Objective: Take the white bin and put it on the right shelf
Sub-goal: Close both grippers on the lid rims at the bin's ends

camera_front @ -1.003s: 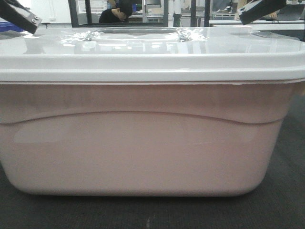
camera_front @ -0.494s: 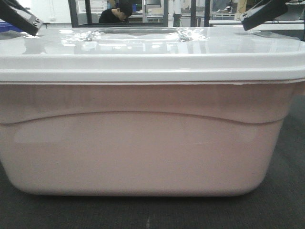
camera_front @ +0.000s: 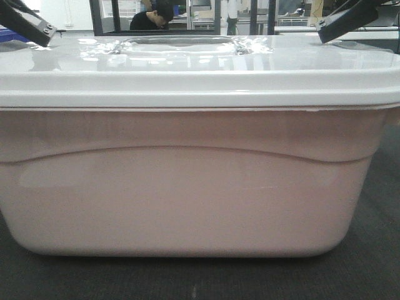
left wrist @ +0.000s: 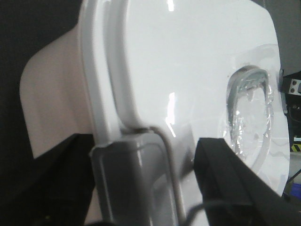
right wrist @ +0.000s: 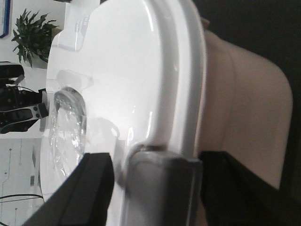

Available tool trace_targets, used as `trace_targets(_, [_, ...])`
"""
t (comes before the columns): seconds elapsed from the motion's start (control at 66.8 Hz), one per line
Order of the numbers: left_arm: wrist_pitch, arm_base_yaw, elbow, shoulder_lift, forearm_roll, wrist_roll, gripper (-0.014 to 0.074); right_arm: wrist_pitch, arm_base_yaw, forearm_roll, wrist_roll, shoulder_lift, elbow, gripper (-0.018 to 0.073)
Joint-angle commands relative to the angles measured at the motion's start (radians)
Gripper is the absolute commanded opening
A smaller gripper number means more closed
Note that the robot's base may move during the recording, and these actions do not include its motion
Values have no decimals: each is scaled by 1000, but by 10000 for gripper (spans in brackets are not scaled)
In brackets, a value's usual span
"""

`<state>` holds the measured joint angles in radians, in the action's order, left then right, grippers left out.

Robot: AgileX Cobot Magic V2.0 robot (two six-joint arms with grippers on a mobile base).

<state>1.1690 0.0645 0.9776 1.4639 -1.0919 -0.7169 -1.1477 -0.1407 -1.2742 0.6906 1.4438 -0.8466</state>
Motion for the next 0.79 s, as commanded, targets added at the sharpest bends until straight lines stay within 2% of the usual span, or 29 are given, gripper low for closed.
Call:
trace_targets(0.0, [147,-17,32,-28,-90,7,291,-175,5,-88,12,-30,-21,484])
trace_targets(0.105, [147,-17,32,-28,-90,7,280,-174,5,-88,12,-30,-21,478])
trace_targets(0.284, [147,-17,32,-28,-90,7,280,-175,5,-88,12,-30,-21,402])
trace_targets(0.704, [147,-17,32,-28,-90,7,280,-186,5,-91,12,-30,-21,402])
trace_targets(0.779, [147,-17,32,-32,-109,7,280,-186,5,-106,12,-34,-21,402])
